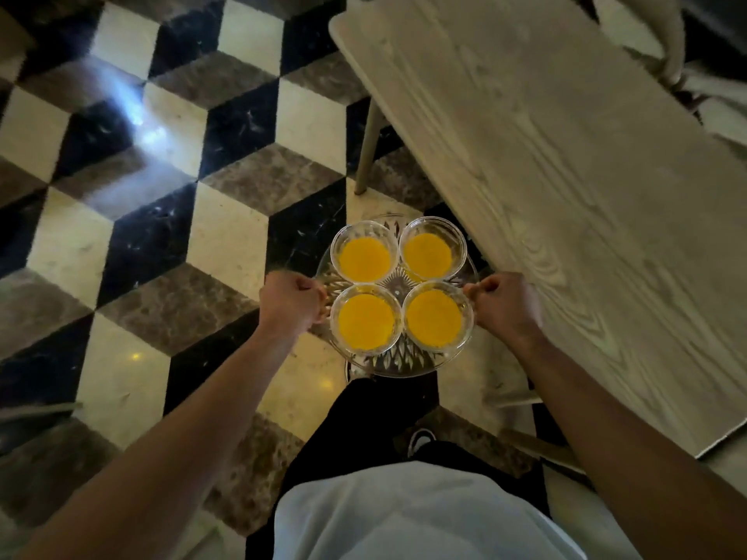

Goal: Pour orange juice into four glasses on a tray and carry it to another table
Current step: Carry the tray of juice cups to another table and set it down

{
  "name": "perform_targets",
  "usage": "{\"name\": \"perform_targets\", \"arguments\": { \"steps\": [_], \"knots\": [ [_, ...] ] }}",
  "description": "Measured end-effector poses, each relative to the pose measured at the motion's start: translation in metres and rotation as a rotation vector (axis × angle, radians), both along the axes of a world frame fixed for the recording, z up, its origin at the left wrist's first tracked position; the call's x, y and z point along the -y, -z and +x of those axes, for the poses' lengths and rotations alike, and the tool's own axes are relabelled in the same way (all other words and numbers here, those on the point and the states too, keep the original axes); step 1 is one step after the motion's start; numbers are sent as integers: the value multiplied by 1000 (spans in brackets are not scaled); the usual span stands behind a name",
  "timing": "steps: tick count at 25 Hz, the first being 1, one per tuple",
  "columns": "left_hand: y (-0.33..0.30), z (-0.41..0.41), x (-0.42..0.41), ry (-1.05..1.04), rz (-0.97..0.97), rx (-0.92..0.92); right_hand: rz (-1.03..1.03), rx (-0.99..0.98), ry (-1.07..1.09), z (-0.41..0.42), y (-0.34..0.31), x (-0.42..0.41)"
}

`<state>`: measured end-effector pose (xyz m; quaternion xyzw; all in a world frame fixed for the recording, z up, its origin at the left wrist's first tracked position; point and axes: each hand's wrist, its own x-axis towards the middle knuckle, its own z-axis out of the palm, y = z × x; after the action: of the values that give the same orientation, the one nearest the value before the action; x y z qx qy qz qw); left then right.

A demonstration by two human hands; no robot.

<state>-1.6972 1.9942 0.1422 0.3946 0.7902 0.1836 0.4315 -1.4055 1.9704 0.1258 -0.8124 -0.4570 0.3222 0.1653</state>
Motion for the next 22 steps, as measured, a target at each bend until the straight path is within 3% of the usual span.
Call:
{"name": "perform_targets", "arguments": {
  "steps": [4, 11, 22],
  "knots": [
    [-2, 9, -85, 198, 22, -80, -11, -23, 180, 6, 1, -37],
    [2, 57, -200, 426, 21, -44, -5, -31, 445, 28, 0, -84],
    [1, 194, -293, 647, 16, -7, 20, -59, 742, 121, 9, -127]
  ]
}}
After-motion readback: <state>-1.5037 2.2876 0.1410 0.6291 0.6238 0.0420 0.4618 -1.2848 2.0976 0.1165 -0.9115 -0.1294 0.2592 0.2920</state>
